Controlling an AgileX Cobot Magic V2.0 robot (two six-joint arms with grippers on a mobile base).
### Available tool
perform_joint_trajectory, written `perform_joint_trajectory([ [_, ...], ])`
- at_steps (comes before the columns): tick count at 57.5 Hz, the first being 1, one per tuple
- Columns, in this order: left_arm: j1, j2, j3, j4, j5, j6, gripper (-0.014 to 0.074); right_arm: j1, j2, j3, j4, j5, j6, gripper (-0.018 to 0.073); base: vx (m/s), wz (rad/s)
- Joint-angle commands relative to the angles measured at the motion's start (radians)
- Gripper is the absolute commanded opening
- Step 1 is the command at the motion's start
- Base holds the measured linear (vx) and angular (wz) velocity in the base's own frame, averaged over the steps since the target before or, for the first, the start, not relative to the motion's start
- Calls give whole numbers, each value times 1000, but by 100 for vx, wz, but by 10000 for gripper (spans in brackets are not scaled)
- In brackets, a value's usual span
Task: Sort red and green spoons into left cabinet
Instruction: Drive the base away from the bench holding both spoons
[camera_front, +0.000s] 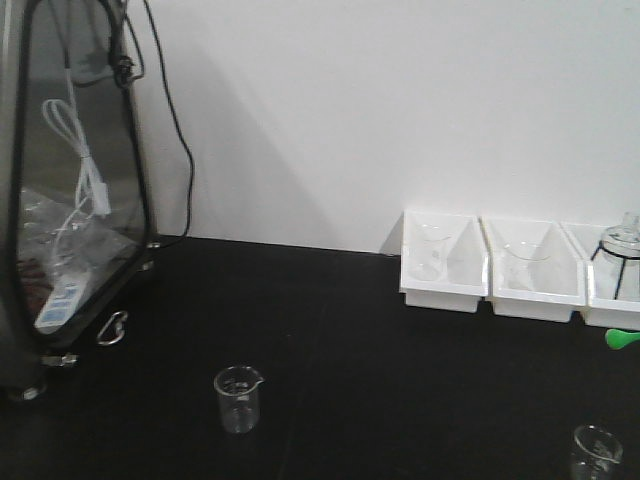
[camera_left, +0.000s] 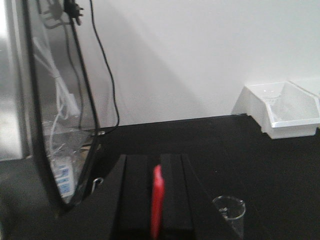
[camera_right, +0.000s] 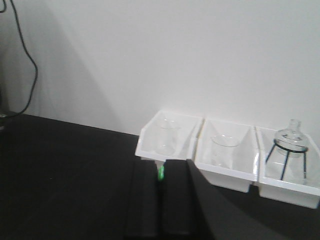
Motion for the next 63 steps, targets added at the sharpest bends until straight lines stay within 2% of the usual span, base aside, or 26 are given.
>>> perform_joint_trajectory([
  [1,-5,-9,-28,-8,-74,-10,-3,-4,-9,-37,1,-66,2,-3,-12,49],
  [63,-5,-9,-28,-8,-74,-10,-3,-4,-9,-37,1,-65,2,-3,-13,58],
])
